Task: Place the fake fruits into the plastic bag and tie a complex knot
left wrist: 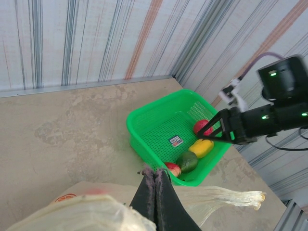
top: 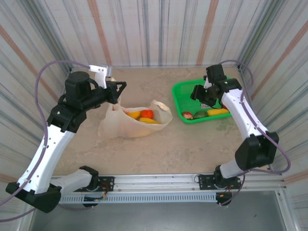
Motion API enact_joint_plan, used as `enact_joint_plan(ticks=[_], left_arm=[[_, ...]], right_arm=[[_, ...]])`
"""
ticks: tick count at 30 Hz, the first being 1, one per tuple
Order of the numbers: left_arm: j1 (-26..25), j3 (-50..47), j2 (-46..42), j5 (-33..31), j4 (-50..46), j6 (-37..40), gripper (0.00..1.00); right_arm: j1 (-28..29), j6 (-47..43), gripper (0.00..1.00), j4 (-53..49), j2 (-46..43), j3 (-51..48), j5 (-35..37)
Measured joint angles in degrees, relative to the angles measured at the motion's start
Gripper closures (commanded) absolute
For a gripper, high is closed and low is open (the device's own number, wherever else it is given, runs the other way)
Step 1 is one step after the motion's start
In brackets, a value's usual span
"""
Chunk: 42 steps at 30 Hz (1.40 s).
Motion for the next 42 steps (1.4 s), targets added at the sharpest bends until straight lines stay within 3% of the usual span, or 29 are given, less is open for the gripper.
enact_joint_plan(ticks=[7, 29, 36, 42], left_arm=[[-0.15, 0.00, 0.00, -0.24, 0.00, 0.44, 1.00], [-0.31, 0.00, -0.28, -1.05, -0.02, 1.05, 1.00], [-0.31, 0.00, -0.28, -1.03, -0.02, 1.09, 1.00], [-0.31, 0.00, -0.26, -1.03, -0.02, 1.09, 1.00]], right_arm=[[0.13, 1.70, 0.33, -4.22, 7.02, 1.75, 4.87], [5.95, 7.65, 0.24, -2.43, 22.32, 2.40, 5.44], [5.81, 9.11, 0.35, -1.62, 27.02, 3.50, 4.07], [5.44, 9.84, 0.52, -0.76, 28.63, 5.90, 2.84]])
